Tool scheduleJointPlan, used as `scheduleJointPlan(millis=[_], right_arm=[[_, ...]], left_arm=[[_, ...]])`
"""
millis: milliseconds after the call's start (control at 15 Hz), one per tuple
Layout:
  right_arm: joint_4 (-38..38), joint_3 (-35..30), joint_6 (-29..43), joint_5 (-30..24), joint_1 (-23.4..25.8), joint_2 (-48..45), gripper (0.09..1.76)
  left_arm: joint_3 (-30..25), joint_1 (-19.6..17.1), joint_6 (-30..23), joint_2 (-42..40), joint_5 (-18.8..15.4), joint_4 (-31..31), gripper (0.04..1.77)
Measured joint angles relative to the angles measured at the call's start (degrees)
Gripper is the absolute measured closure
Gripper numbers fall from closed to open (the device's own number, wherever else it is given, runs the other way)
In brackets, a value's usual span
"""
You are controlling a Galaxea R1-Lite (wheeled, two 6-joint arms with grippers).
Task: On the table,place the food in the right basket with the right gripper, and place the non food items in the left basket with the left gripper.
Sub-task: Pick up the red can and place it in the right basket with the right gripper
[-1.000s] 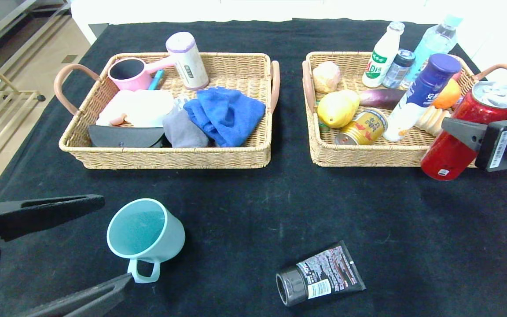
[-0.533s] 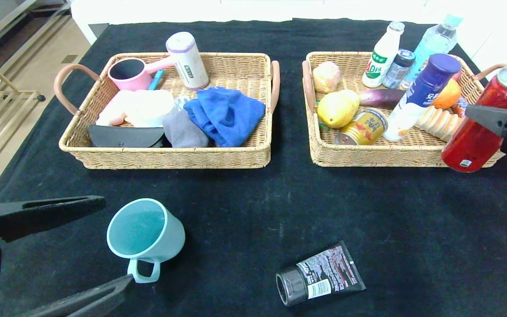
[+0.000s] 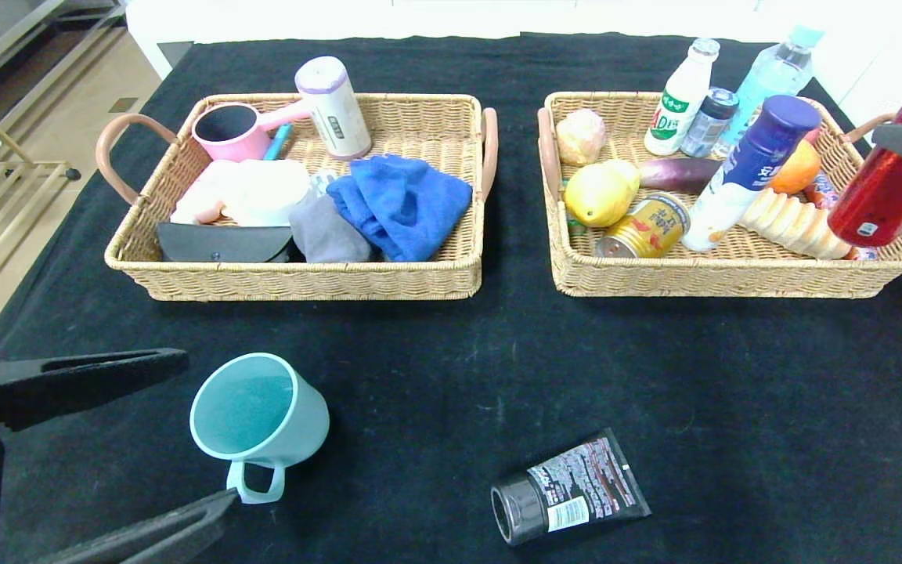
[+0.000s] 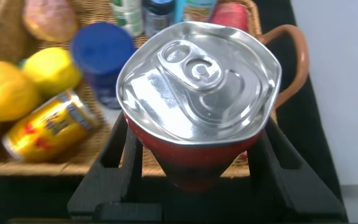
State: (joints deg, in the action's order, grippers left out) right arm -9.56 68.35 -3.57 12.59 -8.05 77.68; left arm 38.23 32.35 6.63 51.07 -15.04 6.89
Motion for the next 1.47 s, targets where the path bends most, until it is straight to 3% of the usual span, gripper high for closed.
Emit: scheduleJointPlan(millis=[533, 1067, 1467], right_arm=[[-7.63, 8.57, 1.95, -1.29, 5.40, 12.57, 0.84], [-7.85, 12.37, 3.86, -1.49, 6.79, 18.08, 0.84], [-7.85, 12.35, 3.93, -1.51, 6.90, 18.48, 0.48]], left_arm=[[-0.28, 0.00, 0.01, 0.26, 0.00, 0.35, 0.09], [-0.34, 0.00, 0.01, 0.34, 0.00, 0.41, 0.09], [-0.41, 0.00, 0.01, 0.52, 0.00, 0.30, 0.09]])
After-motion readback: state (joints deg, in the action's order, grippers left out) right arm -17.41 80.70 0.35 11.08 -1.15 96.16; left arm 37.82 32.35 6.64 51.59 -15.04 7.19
